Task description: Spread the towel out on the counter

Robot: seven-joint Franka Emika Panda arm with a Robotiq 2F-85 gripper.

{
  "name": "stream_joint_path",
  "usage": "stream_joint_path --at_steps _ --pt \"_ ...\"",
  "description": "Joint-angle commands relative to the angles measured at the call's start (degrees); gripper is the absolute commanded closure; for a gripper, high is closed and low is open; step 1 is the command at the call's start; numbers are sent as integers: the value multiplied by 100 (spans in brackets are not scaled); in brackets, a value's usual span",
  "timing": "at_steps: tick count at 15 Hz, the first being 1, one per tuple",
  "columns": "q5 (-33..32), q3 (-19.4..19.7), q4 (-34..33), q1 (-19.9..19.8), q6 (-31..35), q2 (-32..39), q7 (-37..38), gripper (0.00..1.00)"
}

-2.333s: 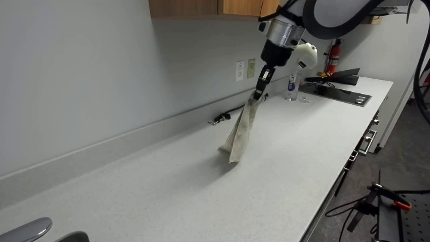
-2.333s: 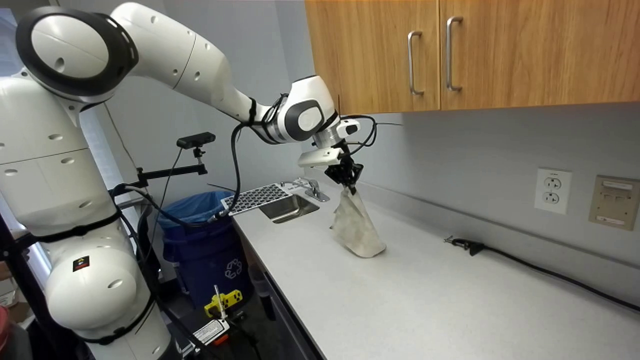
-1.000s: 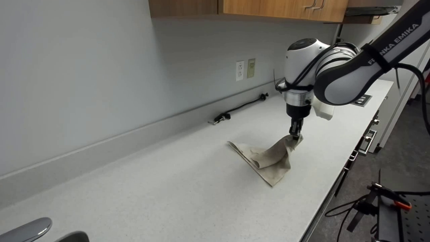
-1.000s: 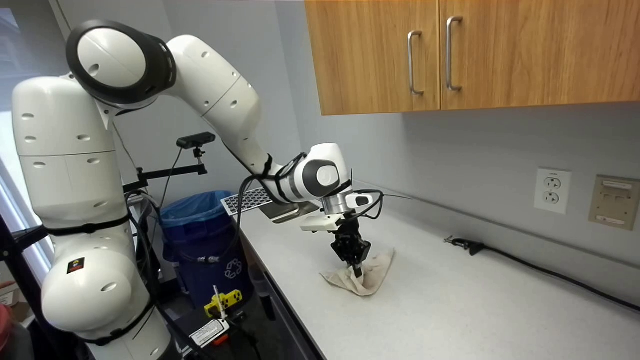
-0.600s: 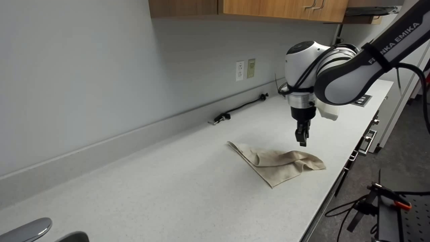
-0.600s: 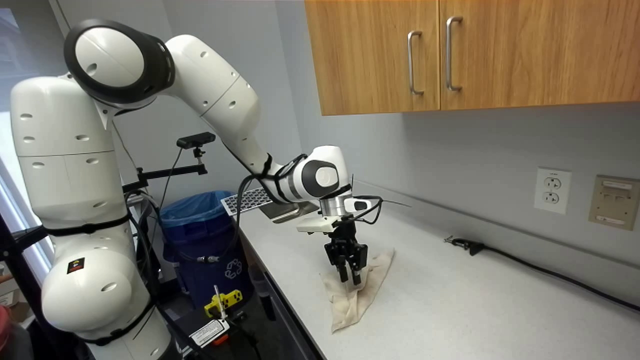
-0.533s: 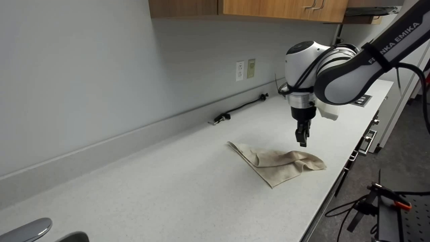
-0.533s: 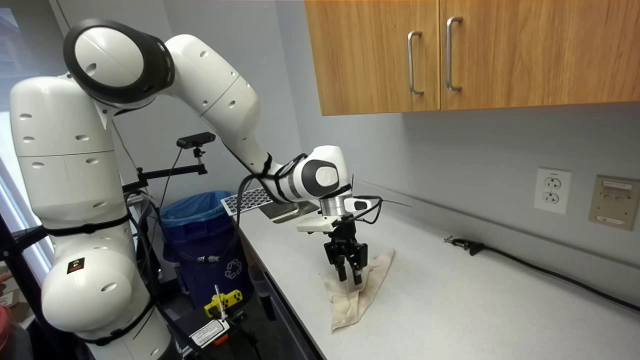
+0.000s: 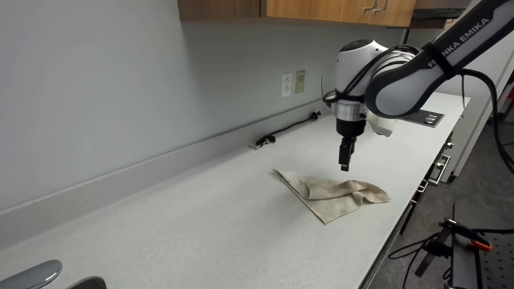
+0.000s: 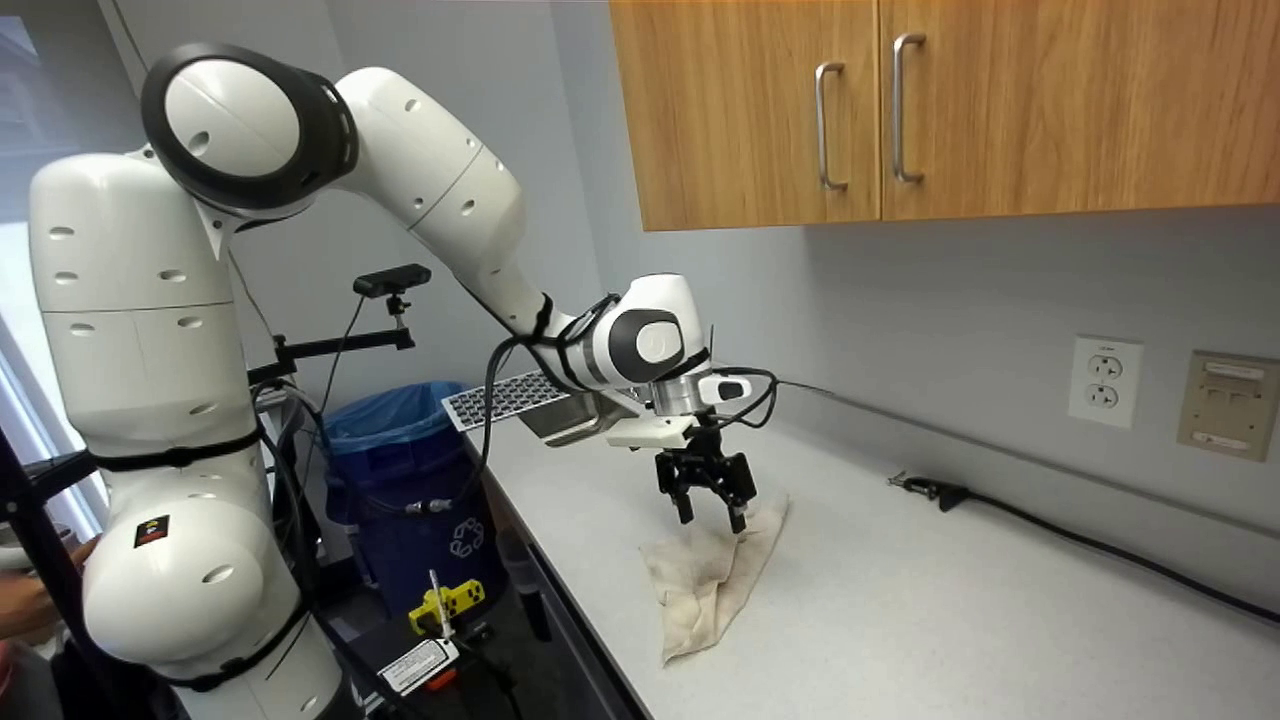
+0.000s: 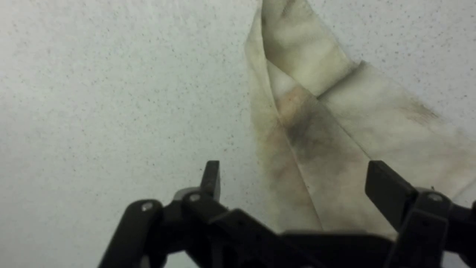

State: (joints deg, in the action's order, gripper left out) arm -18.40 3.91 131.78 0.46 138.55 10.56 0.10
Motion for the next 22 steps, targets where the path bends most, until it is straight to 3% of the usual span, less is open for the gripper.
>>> stream_joint_path --at_steps 1,4,7,17,21,22 --pt "994 -262 -297 -221 284 351 -965 0" --pt "1889 -488 -532 -368 303 659 -1691 0" --pt "2313 -613 -835 -492 244 1011 -2070 0" --pt "2221 -689 -1837 -576 235 2129 -1972 14" --pt "2208 -688 -2103 -615 167 2374 -1879 22" --pt "2208 -680 -2154 -624 159 2418 -1845 29"
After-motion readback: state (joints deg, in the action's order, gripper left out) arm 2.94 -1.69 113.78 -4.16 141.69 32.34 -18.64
